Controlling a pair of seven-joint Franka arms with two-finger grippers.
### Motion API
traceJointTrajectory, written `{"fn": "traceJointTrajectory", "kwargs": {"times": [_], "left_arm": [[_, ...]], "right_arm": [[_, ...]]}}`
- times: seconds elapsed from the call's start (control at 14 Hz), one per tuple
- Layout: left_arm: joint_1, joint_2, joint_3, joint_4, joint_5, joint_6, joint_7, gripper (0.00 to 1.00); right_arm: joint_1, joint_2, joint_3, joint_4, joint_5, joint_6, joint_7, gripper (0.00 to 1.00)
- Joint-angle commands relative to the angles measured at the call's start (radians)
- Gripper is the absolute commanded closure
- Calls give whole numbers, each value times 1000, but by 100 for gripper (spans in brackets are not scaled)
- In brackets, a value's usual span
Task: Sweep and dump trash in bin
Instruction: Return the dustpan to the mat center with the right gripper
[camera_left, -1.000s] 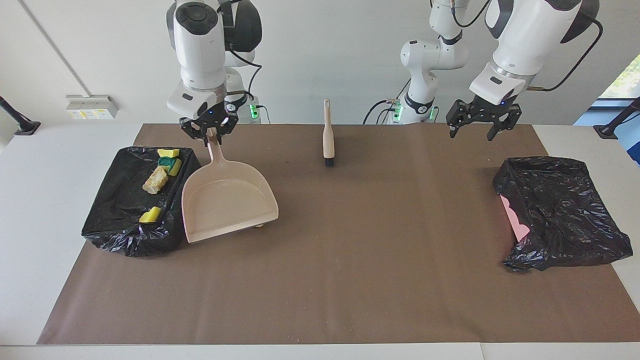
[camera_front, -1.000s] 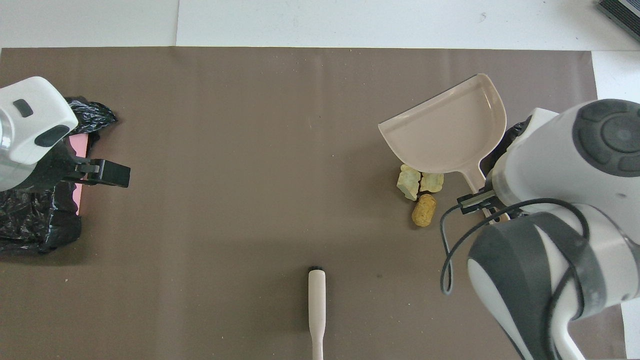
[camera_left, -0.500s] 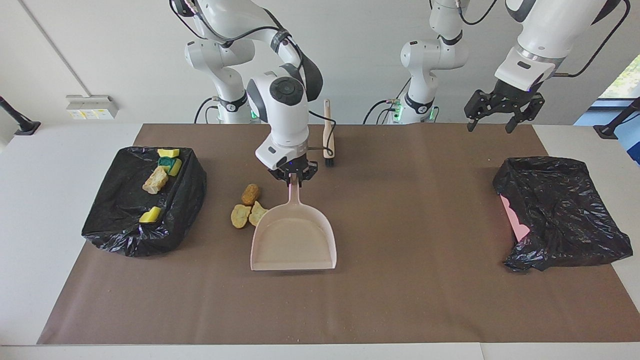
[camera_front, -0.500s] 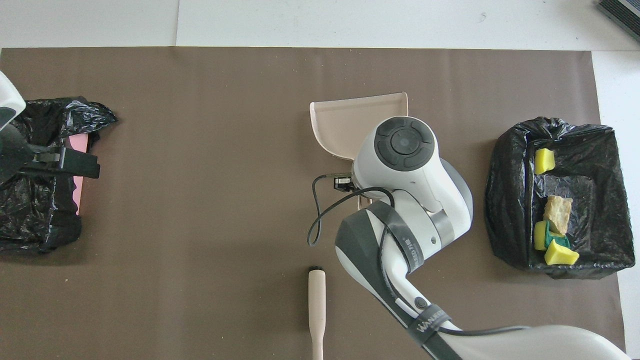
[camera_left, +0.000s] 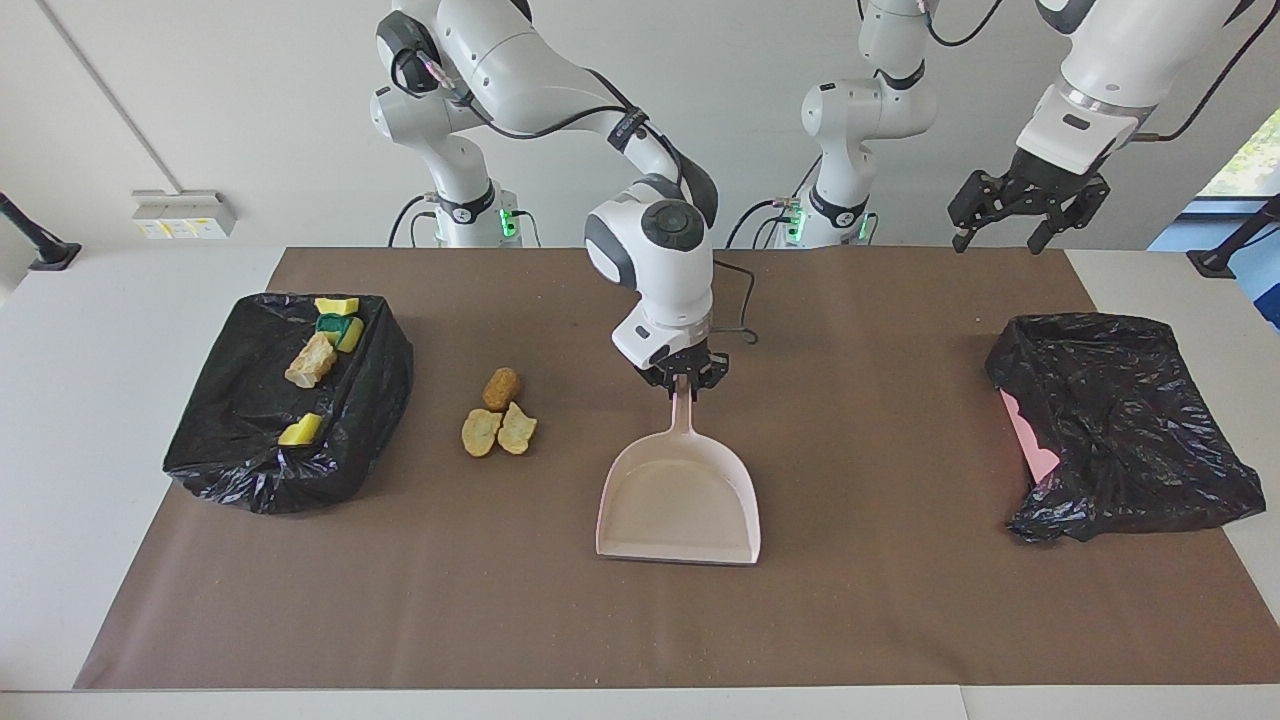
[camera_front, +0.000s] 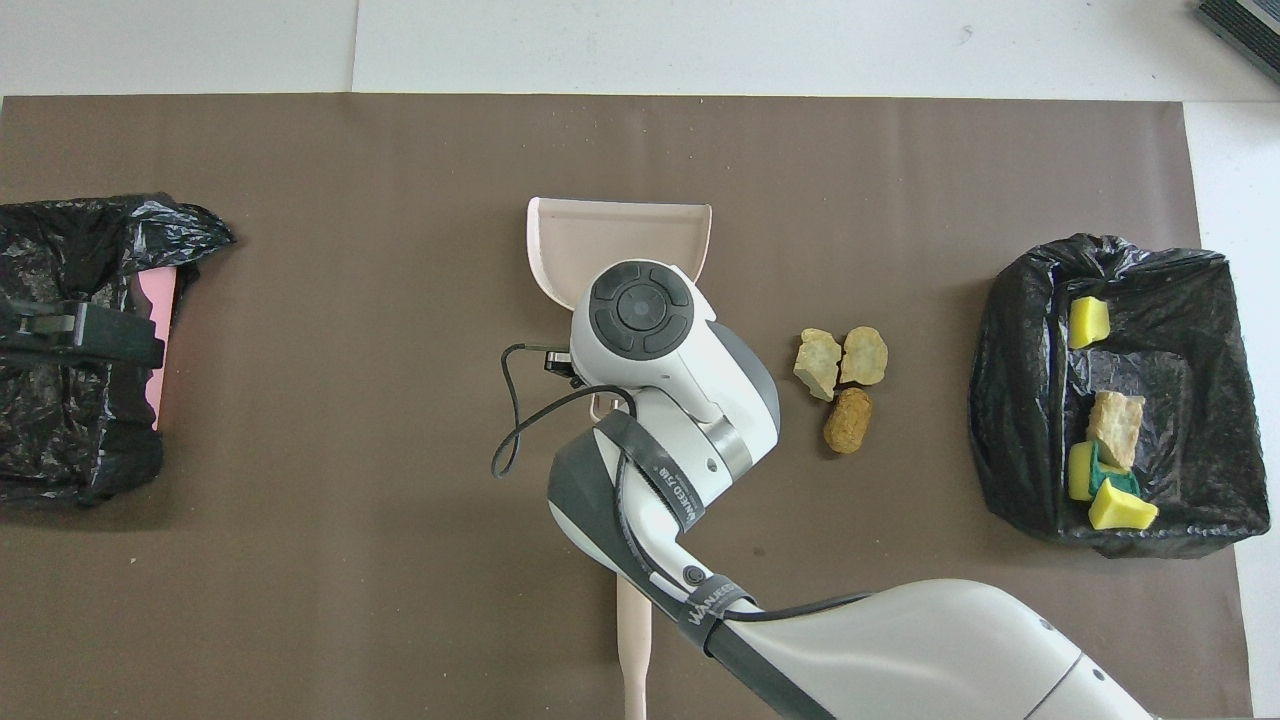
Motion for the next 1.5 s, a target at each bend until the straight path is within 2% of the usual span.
{"fn": "traceJointTrajectory", "kwargs": {"times": [0.0,0.14,0.21,0.36,0.64,0.86,1.07,1.14,1.29,1.43], "left_arm": [[14,-4,-10,15,-11,-30,9,0],[23,-4,-10,15,-11,-33,10,0],[34,-4,-10,14,-11,-32,12,0],[74,-4,-27,11,-16,-36,10,0],[59,-8,-10,8,-16,-47,12,0],[52,-13,34,-2,-14,-56,15,0],[-10,-19,125,-6,-14,-60,91,0],[-11,-20,126,-6,-14,-63,101,0],[-24,-22,125,-5,-5,-79,94,0],[-24,-22,122,-5,-5,-73,94,0]], "right_arm": [[-11,1,1,15,44,-2,-12,74],[-9,-4,0,3,50,-2,-21,21],[-9,-8,0,-2,50,-2,-52,0],[-8,-13,0,-10,52,-3,-96,0],[-51,-29,1,-13,52,-52,-101,0],[-52,-146,3,-43,58,-161,-112,0],[-49,-336,1,-182,167,-259,-133,0],[-37,-382,1,-233,172,-276,-136,0],[4,-466,1,-362,196,-266,-124,0],[38,-565,1,-512,288,-217,-119,0]]}}
